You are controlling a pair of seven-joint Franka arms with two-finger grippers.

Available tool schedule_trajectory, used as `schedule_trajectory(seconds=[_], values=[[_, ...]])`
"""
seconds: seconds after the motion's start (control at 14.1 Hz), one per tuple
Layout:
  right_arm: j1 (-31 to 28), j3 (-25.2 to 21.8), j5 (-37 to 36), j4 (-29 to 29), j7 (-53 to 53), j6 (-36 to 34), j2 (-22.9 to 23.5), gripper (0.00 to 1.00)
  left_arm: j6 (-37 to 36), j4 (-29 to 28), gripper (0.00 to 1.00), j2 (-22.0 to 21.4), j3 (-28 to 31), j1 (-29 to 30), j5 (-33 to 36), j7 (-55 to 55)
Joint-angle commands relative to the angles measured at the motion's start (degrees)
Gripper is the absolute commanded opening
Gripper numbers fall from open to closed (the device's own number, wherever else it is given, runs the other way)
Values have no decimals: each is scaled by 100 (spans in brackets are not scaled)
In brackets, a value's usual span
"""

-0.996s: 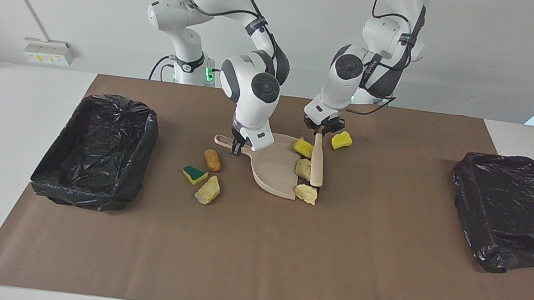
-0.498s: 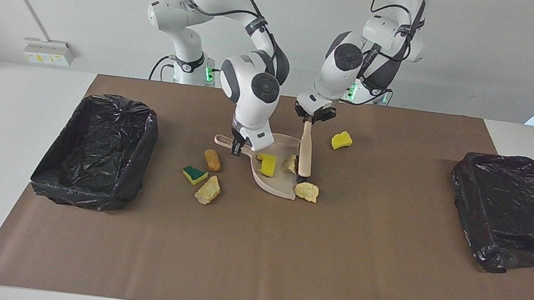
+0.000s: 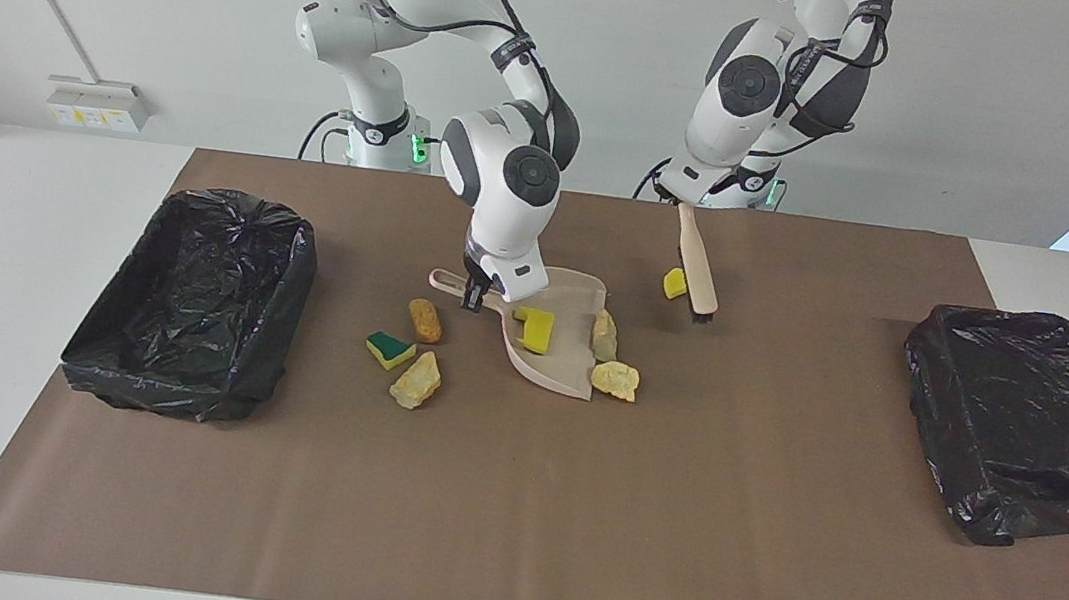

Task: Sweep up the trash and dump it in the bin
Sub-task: 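Brush the trash pieces into the dustpan held by the right gripper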

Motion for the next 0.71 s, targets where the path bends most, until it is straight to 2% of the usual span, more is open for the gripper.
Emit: schedule_trajectory(seconds=[0.0,0.28,0.5,0.64], values=[[-56,35,-133,-37,205,-69,-52,0,30,-684,0,-613,-75,-50,117,-984],[-65,44,-133,-46,205,-60,-52,0,520,-1256,0,-570,-339,-86,117,-1723],[-65,44,-133,-46,205,-60,-52,0,1319,-1135,0,130,-347,-139,109,-2041],[-65,35,-133,-46,205,-60,-52,0,1811,-794,0,622,-347,-112,100,-1962]])
